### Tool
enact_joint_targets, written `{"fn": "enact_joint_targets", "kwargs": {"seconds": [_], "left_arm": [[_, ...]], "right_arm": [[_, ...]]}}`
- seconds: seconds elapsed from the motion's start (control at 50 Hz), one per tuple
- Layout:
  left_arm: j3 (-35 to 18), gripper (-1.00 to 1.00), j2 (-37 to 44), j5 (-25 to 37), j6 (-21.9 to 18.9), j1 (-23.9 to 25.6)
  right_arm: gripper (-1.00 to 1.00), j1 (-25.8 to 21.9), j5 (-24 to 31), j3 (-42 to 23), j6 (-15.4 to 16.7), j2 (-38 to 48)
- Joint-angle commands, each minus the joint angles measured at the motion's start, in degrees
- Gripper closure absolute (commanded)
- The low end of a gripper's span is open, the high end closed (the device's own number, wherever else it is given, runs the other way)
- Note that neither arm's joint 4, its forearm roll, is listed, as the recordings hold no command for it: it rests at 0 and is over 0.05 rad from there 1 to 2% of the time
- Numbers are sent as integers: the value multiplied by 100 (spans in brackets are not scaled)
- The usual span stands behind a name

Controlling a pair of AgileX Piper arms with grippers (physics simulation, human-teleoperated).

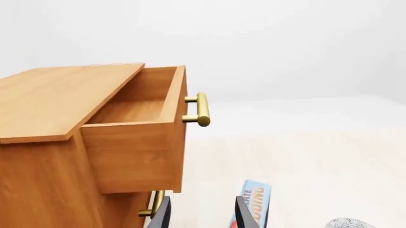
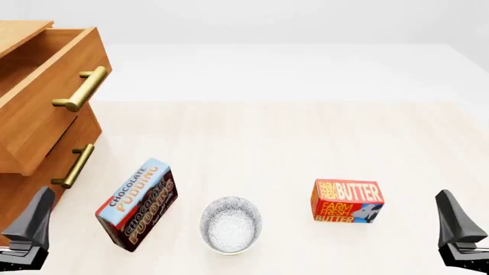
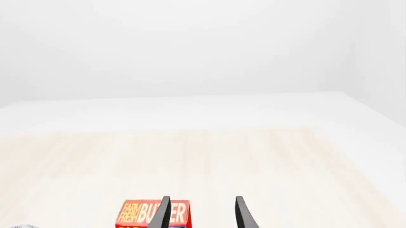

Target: Put the bowl in the top drawer of the cabinet.

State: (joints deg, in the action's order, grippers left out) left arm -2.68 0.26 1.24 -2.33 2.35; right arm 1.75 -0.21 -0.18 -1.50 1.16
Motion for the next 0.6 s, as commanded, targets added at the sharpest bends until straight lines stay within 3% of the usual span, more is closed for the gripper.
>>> {"fn": "enact_joint_targets", "kwargs": {"seconds": [0.02,0.6], "left_arm": [[-264,-100,-20,195,-176,232],[-1717,-100,-25,1190,-692,473]], "right_arm": [[-100,5,0,-1,-4,3],[-100,5,-3,0,-5,9]]}}
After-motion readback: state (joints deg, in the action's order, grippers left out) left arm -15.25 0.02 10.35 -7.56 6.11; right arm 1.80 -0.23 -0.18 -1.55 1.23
